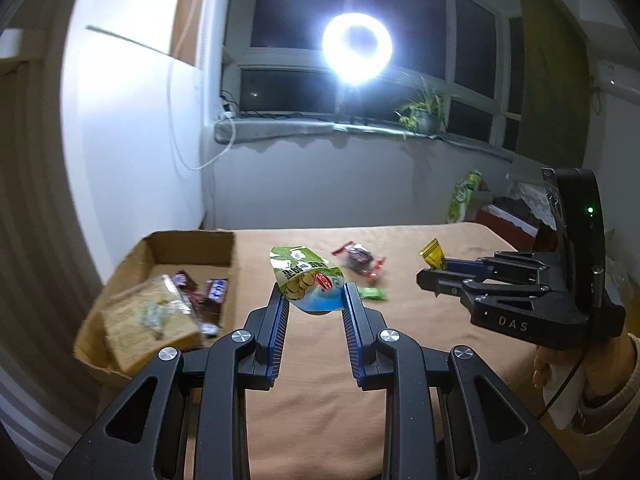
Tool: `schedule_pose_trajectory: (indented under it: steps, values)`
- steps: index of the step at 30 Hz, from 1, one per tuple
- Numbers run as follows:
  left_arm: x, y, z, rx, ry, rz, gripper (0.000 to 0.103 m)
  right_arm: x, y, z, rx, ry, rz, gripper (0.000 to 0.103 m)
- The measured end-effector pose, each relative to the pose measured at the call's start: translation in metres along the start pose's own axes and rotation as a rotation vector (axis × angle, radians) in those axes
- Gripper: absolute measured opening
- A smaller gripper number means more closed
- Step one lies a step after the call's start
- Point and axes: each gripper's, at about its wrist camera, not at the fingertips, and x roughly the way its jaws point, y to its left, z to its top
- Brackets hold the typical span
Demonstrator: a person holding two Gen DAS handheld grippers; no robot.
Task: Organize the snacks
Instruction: 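Carry both candies over the cardboard box and open both tools to drop them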
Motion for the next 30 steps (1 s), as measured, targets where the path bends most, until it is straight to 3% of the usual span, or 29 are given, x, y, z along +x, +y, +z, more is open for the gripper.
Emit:
schedule_pose_trajectory:
  steps: [13, 23, 25, 26, 28, 29, 30]
  values:
    - [0.019, 0.088, -0.017, -0.114, 0.043, 0.089, 0.025, 0.099, 0.062, 0.052, -0.122, 0.041, 0.116, 0.025]
    - [0.080, 0.148, 0.003, -0.140, 0.081, 0.115, 0.025, 0.181, 0.085, 0.110, -0.173, 0.017, 0.176, 0.025]
    - [0.097, 0.156, 0.008, -0.141, 0.095, 0.102, 0.027, 0.210, 0.085, 0.116, -0.185, 0.078, 0.199, 0.032]
    - [0.112, 0.159, 0.008, -0.143, 0.136, 0.100, 0.031, 0.217, 0.084, 0.116, -0.186, 0.093, 0.187, 0.044]
    - [0.123, 0.160, 0.007, -0.143, 0.169, 0.114, 0.034, 0.212, 0.075, 0.111, -0.163, 0.057, 0.181, 0.055]
    - [0.121, 0.158, 0.005, -0.142, 0.166, 0.122, 0.046, 0.209, 0.069, 0.108, -0.152, 0.048, 0.175, 0.065]
    - [0.116, 0.157, 0.004, -0.140, 0.155, 0.126, 0.056, 0.205, 0.063, 0.104, -0.138, 0.042, 0.153, 0.066]
